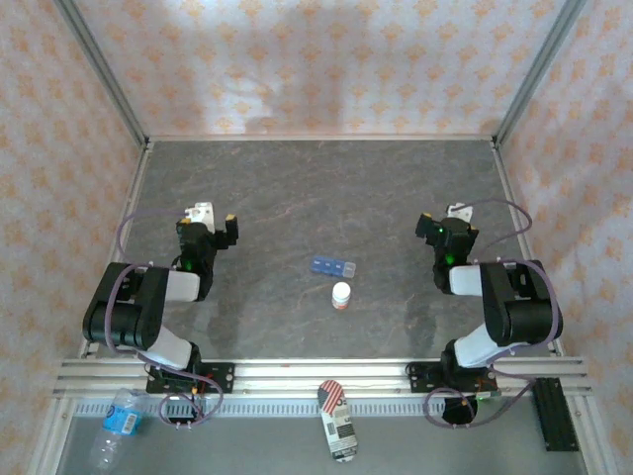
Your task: Sort the pills into containers
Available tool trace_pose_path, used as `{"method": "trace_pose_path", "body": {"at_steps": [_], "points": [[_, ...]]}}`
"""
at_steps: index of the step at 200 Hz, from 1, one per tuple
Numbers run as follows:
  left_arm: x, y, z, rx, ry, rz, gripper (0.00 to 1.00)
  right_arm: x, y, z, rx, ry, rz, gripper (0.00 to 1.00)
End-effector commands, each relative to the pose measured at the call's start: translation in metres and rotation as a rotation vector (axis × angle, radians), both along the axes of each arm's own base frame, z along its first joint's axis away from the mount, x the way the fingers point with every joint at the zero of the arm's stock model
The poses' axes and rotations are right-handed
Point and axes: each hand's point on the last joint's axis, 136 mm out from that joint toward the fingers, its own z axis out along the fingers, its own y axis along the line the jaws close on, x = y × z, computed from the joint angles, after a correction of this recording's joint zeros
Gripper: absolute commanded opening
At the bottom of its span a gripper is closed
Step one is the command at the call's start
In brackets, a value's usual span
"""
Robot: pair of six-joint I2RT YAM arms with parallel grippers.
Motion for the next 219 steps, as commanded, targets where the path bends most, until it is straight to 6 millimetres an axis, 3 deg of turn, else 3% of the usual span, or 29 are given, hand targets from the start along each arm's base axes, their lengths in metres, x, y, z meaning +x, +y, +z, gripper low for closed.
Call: {"method": "trace_pose_path", "body": {"at_steps": [1, 184, 219], "points": [[0.003, 0.003, 0.003, -0.002, 0.003, 0.009, 0.99, 0.005, -0.002, 0.009, -0.009, -0.022, 0.000, 0.99], [0.006, 0.004, 0.002, -0.002, 0.019, 0.012, 1.00, 0.004, -0.002, 0.009, -0.009, -0.024, 0.001, 0.99], [0.004, 0.006, 0.004, 0.000, 0.008, 0.023, 1.00, 0.006, -0.010, 0.033, -0.018, 0.005, -0.054, 0.99]]}}
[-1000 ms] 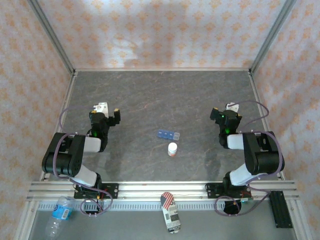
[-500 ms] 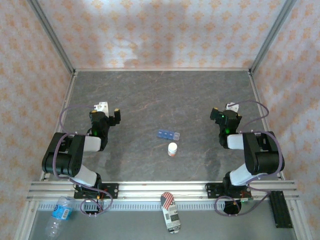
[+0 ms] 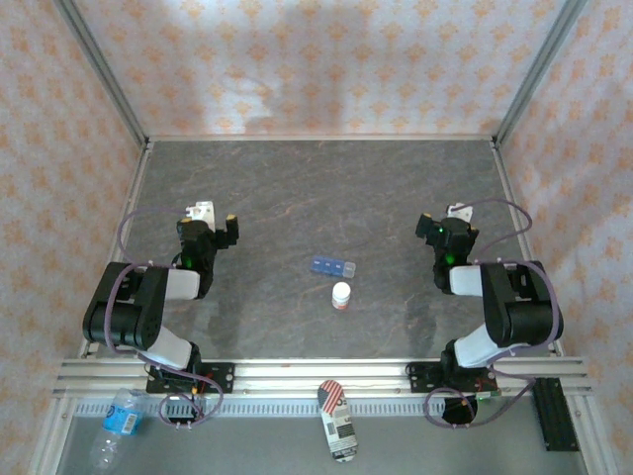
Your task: Sort the pills into containers
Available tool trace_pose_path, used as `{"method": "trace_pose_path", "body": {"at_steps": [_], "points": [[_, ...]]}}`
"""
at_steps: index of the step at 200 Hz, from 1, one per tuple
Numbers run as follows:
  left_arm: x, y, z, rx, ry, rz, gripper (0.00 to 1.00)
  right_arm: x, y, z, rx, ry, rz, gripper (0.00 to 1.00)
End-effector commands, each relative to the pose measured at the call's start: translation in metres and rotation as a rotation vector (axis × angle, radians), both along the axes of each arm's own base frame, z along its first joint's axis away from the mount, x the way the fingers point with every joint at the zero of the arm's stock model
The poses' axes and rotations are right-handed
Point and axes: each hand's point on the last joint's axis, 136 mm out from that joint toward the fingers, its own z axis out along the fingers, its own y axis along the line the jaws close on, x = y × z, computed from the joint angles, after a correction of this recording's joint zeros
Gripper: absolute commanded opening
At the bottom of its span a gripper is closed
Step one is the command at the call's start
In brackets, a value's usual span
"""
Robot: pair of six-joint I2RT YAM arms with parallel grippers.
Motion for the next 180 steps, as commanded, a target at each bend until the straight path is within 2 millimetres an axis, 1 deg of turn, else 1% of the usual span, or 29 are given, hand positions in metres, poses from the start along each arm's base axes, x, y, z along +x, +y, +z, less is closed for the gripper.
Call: {"method": "trace_pose_path", "body": {"at_steps": [1, 29, 40, 54, 63, 77, 93, 110, 128, 138, 152, 170, 180], "points": [[0.002, 0.006, 0.007, -0.002, -0.021, 0.025, 1.00, 0.008, -0.010, 0.033, -0.016, -0.010, -0.052, 0.99], [0.002, 0.011, 0.016, -0.002, -0.021, 0.060, 1.00, 0.016, -0.016, 0.056, 0.013, 0.066, -0.113, 0.99], [0.001, 0.013, 0.021, 0.001, -0.018, 0.071, 1.00, 0.018, -0.017, 0.068, 0.056, 0.050, -0.149, 0.99], [0.000, 0.017, 0.028, 0.004, -0.009, 0.093, 1.00, 0.016, -0.027, 0.084, 0.125, 0.014, -0.249, 1.00], [0.000, 0.021, 0.036, 0.007, -0.009, 0.120, 1.00, 0.015, -0.032, 0.093, 0.168, 0.000, -0.308, 1.00], [-0.001, 0.026, 0.046, 0.011, 0.011, 0.152, 1.00, 0.019, -0.026, 0.103, 0.190, 0.030, -0.283, 1.00], [0.000, 0.031, 0.065, 0.001, -0.007, 0.190, 1.00, 0.025, -0.012, 0.112, 0.217, 0.091, -0.212, 0.99], [0.000, 0.034, 0.086, -0.036, -0.029, 0.233, 1.00, 0.028, 0.012, 0.116, 0.252, 0.174, -0.083, 0.99], [0.001, 0.030, 0.103, -0.095, -0.022, 0.248, 1.00, 0.019, 0.038, 0.115, 0.275, 0.277, 0.029, 0.99], [0.001, 0.025, 0.109, -0.130, -0.006, 0.241, 1.00, 0.011, 0.051, 0.112, 0.271, 0.333, 0.064, 0.99], [0.000, 0.011, 0.113, -0.187, 0.028, 0.209, 1.00, -0.003, 0.069, 0.104, 0.270, 0.409, 0.108, 1.00], [-0.003, -0.007, 0.111, -0.257, 0.071, 0.164, 1.00, -0.021, 0.100, 0.091, 0.312, 0.490, 0.191, 1.00], [-0.005, -0.017, 0.108, -0.285, 0.083, 0.139, 1.00, -0.031, 0.115, 0.082, 0.302, 0.538, 0.225, 1.00]]}}
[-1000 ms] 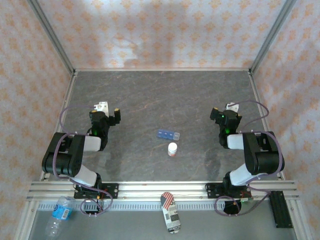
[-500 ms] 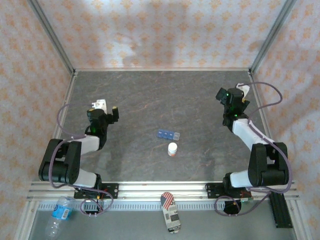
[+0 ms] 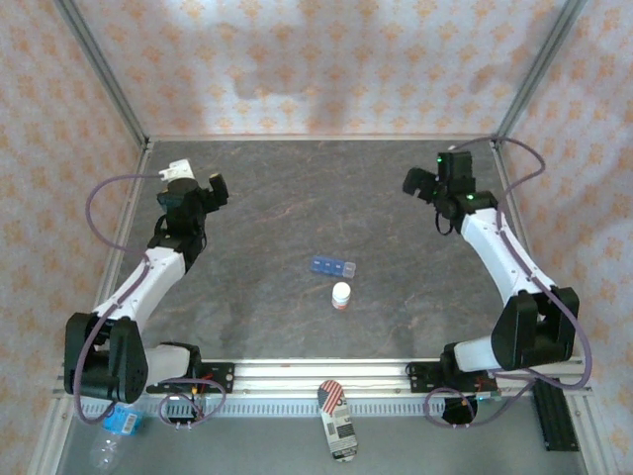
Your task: Sort the pills into containers
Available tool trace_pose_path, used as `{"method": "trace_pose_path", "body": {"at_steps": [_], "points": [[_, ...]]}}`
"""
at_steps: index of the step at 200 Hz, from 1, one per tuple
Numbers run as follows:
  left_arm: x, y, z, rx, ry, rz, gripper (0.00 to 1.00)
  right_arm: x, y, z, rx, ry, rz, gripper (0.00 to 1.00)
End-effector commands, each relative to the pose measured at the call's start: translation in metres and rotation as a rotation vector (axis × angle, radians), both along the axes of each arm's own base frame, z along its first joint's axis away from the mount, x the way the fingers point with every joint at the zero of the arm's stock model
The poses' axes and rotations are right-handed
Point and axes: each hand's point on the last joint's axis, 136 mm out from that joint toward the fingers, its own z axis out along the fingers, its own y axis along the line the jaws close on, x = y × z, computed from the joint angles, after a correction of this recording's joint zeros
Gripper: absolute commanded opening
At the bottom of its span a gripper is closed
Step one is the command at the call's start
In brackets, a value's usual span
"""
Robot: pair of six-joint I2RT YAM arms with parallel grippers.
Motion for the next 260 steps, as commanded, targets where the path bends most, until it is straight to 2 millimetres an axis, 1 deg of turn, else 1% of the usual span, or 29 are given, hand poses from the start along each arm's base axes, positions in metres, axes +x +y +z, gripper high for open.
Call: {"method": "trace_pose_path", "body": {"at_steps": [1, 12, 33, 51, 55, 56, 67, 77, 91, 115, 143, 164, 198, 242, 260], "points": [[-0.015, -0.024, -0.022, -0.118, 0.117, -0.048, 1.00, -0.043, 0.037, -0.039, 0.024, 0.221, 0.126, 1.00], [-0.017, -0.035, -0.025, -0.142, 0.127, -0.072, 1.00, -0.054, 0.049, -0.052, -0.012, 0.268, 0.157, 1.00], [-0.021, -0.052, -0.029, -0.167, 0.147, -0.111, 1.00, -0.076, 0.060, -0.079, -0.028, 0.356, 0.178, 0.98], [-0.024, -0.061, -0.032, -0.186, 0.148, -0.130, 1.00, -0.094, 0.076, -0.103, 0.039, 0.418, 0.201, 0.95], [-0.024, -0.063, -0.032, -0.193, 0.146, -0.131, 1.00, -0.097, 0.077, -0.108, 0.048, 0.431, 0.197, 0.95], [-0.024, -0.063, -0.032, -0.194, 0.145, -0.131, 1.00, -0.098, 0.081, -0.110, 0.065, 0.438, 0.202, 0.95], [-0.025, -0.065, -0.035, -0.217, 0.140, -0.129, 1.00, -0.107, 0.092, -0.124, 0.121, 0.476, 0.215, 0.93], [-0.026, -0.068, -0.038, -0.231, 0.137, -0.132, 1.00, -0.113, 0.101, -0.134, 0.157, 0.499, 0.219, 0.92], [-0.026, -0.070, -0.041, -0.233, 0.139, -0.133, 1.00, -0.116, 0.109, -0.142, 0.200, 0.509, 0.210, 0.92], [-0.025, -0.073, -0.044, -0.228, 0.152, -0.136, 1.00, -0.117, 0.122, -0.146, 0.294, 0.523, 0.193, 0.92], [-0.019, -0.080, -0.046, -0.229, 0.166, -0.151, 1.00, -0.112, 0.133, -0.146, 0.352, 0.535, 0.182, 0.92], [-0.013, -0.084, -0.045, -0.230, 0.173, -0.162, 1.00, -0.108, 0.139, -0.145, 0.362, 0.541, 0.175, 0.92], [-0.005, -0.092, -0.042, -0.256, 0.181, -0.176, 1.00, -0.107, 0.151, -0.150, 0.367, 0.562, 0.177, 0.92], [-0.003, -0.097, -0.035, -0.271, 0.166, -0.193, 1.00, -0.108, 0.176, -0.156, 0.357, 0.590, 0.213, 0.92], [-0.004, -0.096, -0.033, -0.262, 0.160, -0.196, 1.00, -0.106, 0.186, -0.156, 0.359, 0.596, 0.227, 0.92]]}}
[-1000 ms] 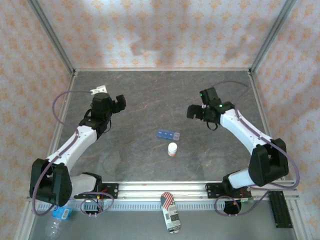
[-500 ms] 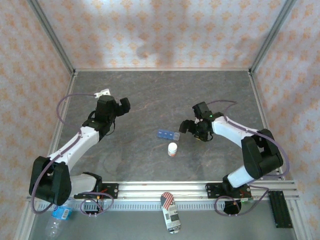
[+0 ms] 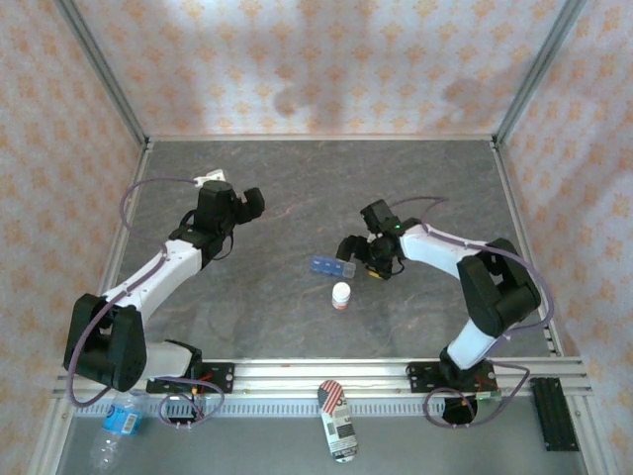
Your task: Sort the pills into containers
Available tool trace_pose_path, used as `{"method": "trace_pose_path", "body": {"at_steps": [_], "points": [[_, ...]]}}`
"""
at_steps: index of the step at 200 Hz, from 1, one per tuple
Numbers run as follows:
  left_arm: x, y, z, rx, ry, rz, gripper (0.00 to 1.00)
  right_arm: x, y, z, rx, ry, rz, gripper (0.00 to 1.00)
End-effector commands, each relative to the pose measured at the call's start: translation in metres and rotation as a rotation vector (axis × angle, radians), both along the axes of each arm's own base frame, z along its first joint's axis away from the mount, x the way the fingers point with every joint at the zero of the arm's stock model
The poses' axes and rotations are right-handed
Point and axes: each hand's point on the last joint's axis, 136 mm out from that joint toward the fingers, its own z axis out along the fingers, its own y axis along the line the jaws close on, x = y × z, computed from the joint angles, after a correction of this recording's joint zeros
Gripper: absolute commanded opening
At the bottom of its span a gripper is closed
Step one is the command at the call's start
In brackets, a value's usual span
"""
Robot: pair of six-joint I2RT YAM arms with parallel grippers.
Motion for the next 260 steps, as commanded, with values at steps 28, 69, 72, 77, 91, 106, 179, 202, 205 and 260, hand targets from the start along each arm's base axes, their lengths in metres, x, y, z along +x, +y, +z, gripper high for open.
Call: {"method": "trace_pose_path", "body": {"at_steps": [28, 69, 72, 77, 91, 106, 179, 202, 205, 260], "points": [[0.000, -0.003, 0.016, 0.003, -0.031, -0.009, 1.00, 0.011, 0.032, 0.005, 0.045, 0.010, 0.016, 0.92], [-0.002, -0.001, 0.016, 0.007, -0.035, -0.005, 1.00, 0.015, 0.058, 0.010, 0.093, 0.032, 0.056, 0.92], [-0.002, -0.001, 0.016, 0.007, -0.036, -0.006, 1.00, 0.015, 0.060, 0.010, 0.096, 0.034, 0.058, 0.92], [-0.003, -0.001, 0.016, 0.009, -0.037, -0.006, 1.00, 0.016, 0.063, 0.010, 0.100, 0.035, 0.063, 0.92], [-0.003, 0.000, 0.016, 0.012, -0.036, -0.005, 1.00, 0.017, 0.073, 0.011, 0.113, 0.039, 0.081, 0.92], [-0.004, 0.000, 0.016, 0.016, -0.037, -0.005, 1.00, 0.017, 0.082, 0.013, 0.123, 0.039, 0.101, 0.92], [-0.005, 0.003, 0.017, 0.035, -0.033, -0.002, 1.00, 0.023, 0.122, 0.018, 0.218, 0.068, 0.225, 0.91], [-0.005, 0.002, 0.018, 0.041, -0.025, -0.007, 1.00, 0.028, 0.118, 0.041, 0.180, -0.011, 0.299, 0.91], [-0.005, 0.003, 0.018, 0.043, -0.024, -0.006, 1.00, 0.029, 0.116, 0.045, 0.168, -0.029, 0.310, 0.91], [-0.014, 0.011, 0.031, 0.088, -0.030, 0.004, 1.00, 0.032, 0.068, 0.090, -0.161, -0.275, 0.721, 0.94]]}}
